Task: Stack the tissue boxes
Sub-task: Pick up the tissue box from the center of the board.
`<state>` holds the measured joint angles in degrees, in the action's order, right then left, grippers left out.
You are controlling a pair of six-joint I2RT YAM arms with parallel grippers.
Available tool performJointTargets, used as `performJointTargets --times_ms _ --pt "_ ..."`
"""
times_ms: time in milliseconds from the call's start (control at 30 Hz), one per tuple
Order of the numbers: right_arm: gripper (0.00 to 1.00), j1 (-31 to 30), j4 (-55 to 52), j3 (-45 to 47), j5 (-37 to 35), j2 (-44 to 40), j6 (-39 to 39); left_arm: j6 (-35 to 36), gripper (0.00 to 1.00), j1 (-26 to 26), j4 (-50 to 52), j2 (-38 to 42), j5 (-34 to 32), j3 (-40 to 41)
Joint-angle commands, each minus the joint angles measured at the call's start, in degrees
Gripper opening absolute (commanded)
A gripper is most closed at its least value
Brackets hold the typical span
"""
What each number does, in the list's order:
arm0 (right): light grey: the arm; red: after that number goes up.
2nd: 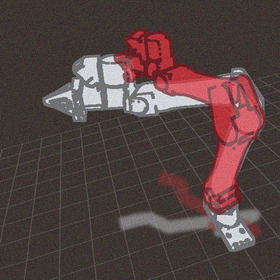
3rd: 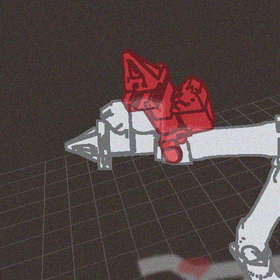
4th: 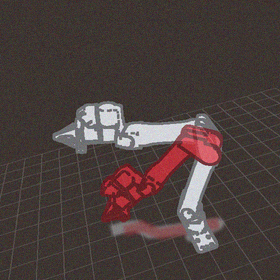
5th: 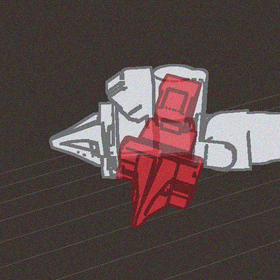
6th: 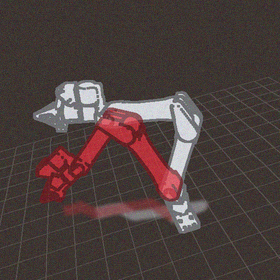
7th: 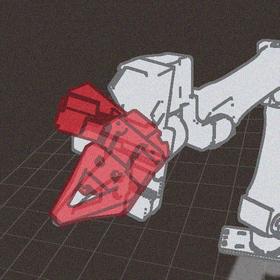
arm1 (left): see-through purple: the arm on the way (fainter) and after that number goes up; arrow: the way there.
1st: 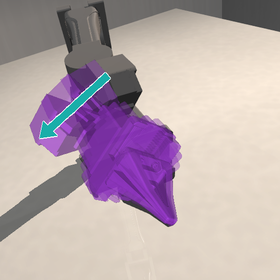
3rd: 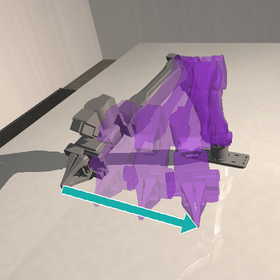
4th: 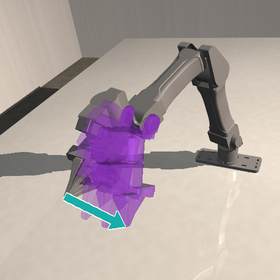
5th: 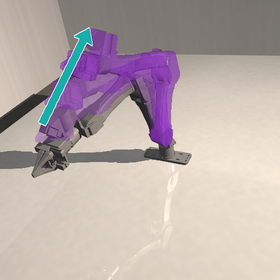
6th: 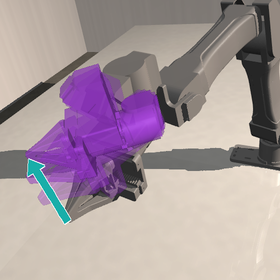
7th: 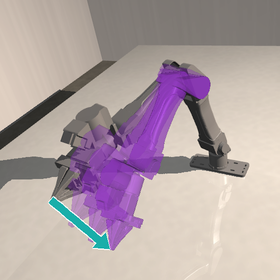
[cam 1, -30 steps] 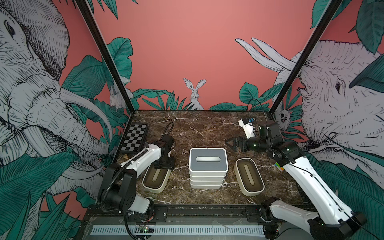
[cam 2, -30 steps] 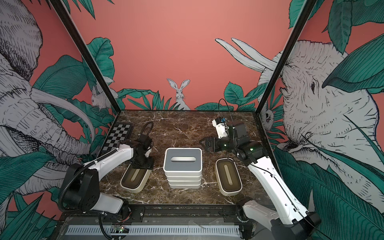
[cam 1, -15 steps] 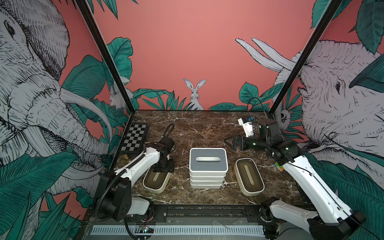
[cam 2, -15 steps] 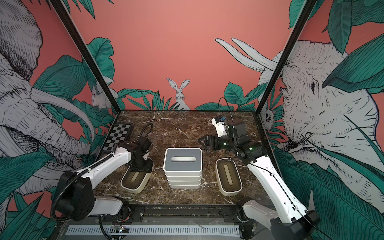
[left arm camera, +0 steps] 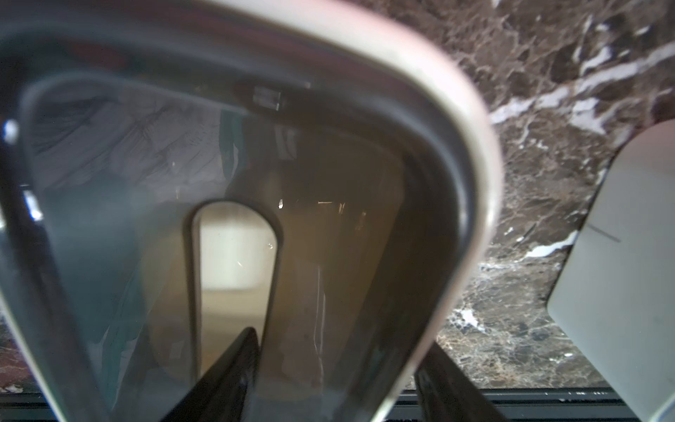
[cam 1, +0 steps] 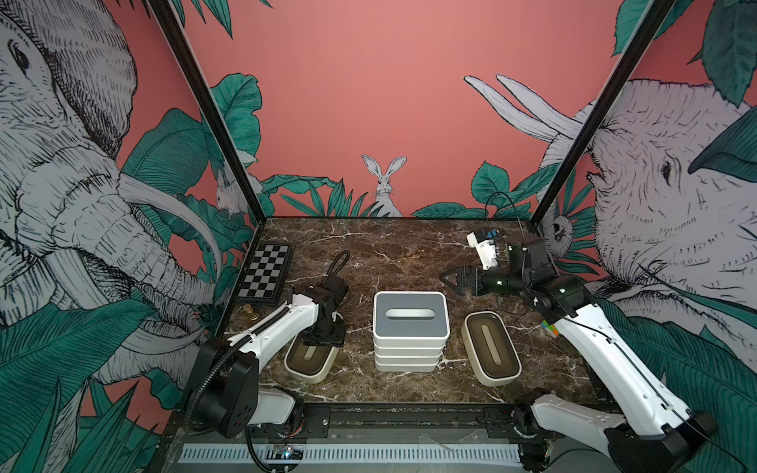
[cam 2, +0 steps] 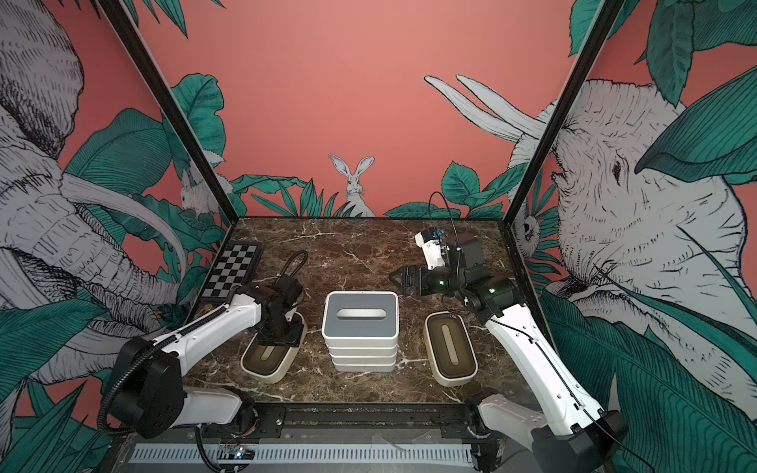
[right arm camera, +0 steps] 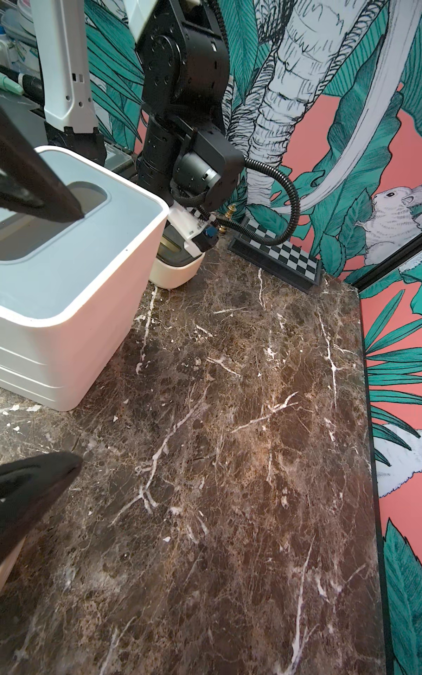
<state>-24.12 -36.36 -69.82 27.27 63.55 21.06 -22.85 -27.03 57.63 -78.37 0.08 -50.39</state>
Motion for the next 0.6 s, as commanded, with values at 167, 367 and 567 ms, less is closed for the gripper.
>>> performJointTargets --times_ms 167,367,567 --pt "0.98 2.60 3.71 -1.17 2.82 -0.17 1.75 1.88 0.57 -0.31 -0.94 -0.90 -1.49 0.31" --pt "0.98 3.98 3.88 -3.30 3.50 1.68 1.64 5.61 0.49 -0.32 -2.52 -1.99 -2.52 -2.07" --pt "0.98 4.77 3.79 -4.97 4.03 3.55 1.18 10.99 0.45 0.69 0.45 -2.99 -4.39 -10.21"
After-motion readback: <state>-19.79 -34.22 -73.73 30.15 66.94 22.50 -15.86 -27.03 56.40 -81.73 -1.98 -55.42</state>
